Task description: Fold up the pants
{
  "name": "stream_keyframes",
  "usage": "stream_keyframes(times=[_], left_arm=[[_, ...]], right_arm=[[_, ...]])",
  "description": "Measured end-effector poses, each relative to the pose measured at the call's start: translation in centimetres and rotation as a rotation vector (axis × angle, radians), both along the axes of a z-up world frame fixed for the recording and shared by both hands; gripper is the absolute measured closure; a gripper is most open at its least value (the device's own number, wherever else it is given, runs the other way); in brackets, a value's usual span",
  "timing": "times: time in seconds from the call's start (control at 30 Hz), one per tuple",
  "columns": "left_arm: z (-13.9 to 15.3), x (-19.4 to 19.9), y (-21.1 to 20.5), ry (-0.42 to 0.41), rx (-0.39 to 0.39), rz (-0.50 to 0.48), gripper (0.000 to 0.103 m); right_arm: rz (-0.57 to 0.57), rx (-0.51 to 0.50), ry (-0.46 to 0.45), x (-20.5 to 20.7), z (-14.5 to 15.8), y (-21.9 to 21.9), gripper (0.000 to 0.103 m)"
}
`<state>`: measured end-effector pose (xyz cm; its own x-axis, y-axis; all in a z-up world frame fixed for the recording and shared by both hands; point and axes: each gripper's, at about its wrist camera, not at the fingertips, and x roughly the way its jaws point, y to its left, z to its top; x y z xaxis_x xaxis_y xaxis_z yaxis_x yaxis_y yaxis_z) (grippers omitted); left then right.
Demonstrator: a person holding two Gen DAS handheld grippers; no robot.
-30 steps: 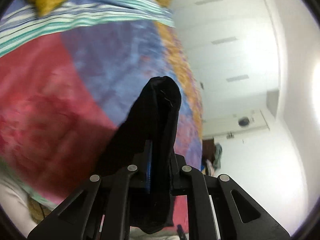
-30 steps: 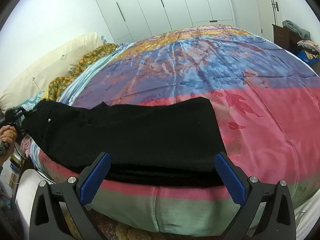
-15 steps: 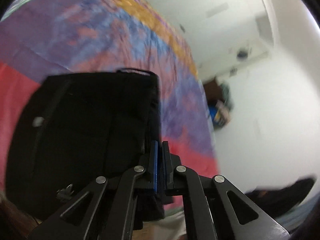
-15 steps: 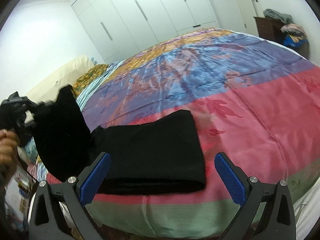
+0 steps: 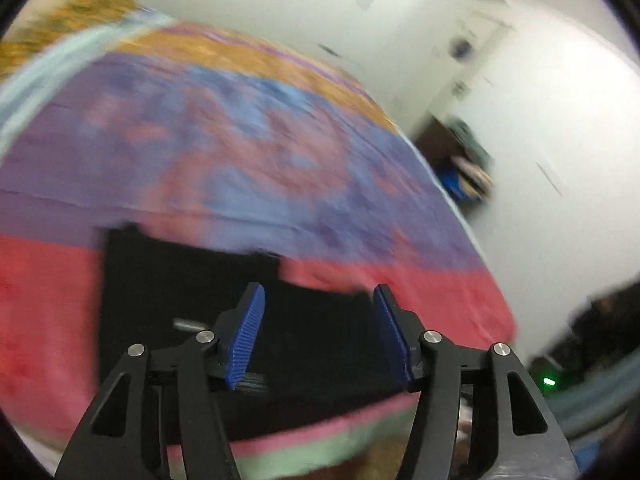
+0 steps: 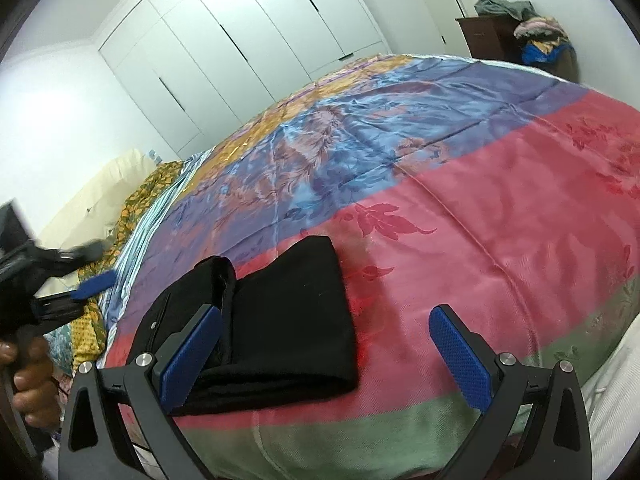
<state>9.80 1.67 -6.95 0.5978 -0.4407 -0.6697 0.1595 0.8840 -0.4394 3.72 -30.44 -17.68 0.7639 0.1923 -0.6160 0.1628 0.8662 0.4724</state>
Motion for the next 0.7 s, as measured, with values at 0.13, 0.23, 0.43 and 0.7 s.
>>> stream_keyframes(times=[0.13, 0.23, 0.43, 0.7], left_arm=[[-3.6, -0.4, 5.9, 0.049, 0.097, 0.205, 0.064], [-8.5, -0.4, 6.0, 0.157, 0.084, 0.174, 0.082], [-13.1, 0.1, 2.1, 0.226, 0.063, 0.056, 0.083], [-13.8, 1.0, 2.6, 0.215, 0.022, 0.054, 0.083]], right_arm=[[0.119, 0.068, -0.023, 1.4, 1.3, 1.3, 0.0], [0.323, 0.198, 0.027, 5.2, 1.6, 3.3, 0.0], [0.604, 0.385, 0.336, 13.3, -3.0, 7.2, 0.014], [0.716, 0.265, 0.495, 16.6, -6.2, 10.7, 0.026]])
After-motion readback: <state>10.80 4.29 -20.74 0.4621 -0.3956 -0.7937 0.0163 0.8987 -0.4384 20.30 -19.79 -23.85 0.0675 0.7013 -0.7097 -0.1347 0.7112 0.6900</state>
